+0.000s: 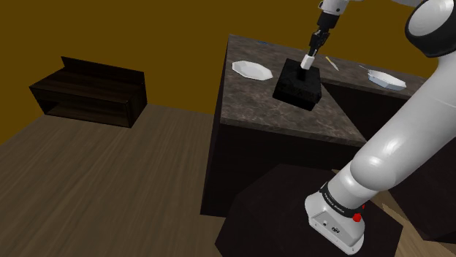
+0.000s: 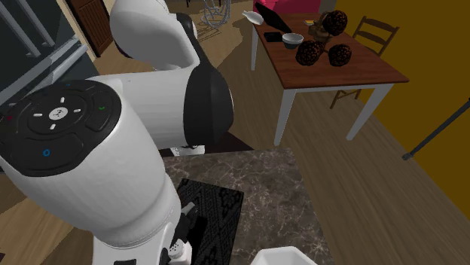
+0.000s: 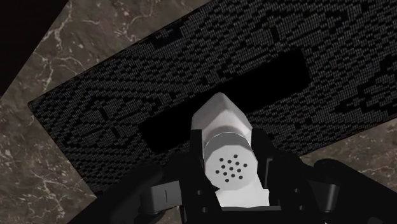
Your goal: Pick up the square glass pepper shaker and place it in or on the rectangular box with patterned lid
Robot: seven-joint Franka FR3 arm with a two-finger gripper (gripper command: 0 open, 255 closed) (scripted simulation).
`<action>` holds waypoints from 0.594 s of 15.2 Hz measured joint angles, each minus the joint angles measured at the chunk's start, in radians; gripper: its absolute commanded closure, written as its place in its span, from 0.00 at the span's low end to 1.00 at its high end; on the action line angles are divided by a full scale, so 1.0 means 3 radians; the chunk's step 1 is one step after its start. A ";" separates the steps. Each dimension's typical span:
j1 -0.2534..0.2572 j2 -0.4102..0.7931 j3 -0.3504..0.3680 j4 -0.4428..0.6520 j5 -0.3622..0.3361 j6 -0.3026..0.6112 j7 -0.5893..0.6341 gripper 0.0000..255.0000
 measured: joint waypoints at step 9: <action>0.0007 -0.0026 0.0005 -0.0138 -0.0013 0.0117 0.0015 0.00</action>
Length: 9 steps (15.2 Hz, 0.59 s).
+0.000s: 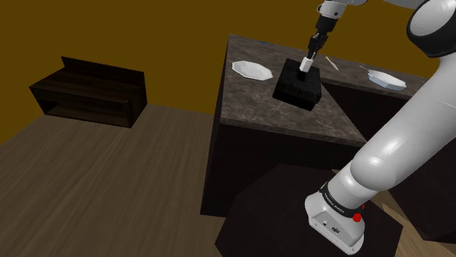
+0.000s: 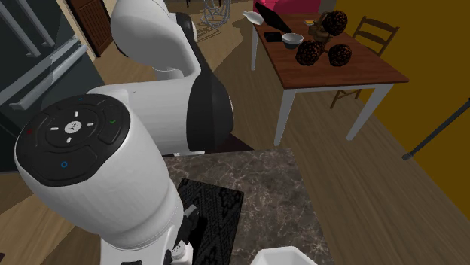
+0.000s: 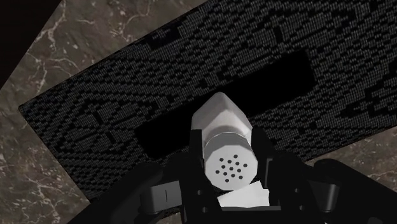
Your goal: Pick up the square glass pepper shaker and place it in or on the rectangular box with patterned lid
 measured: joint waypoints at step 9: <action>0.0002 0.0034 0.0003 0.0274 0.0017 -0.0240 0.0001 0.00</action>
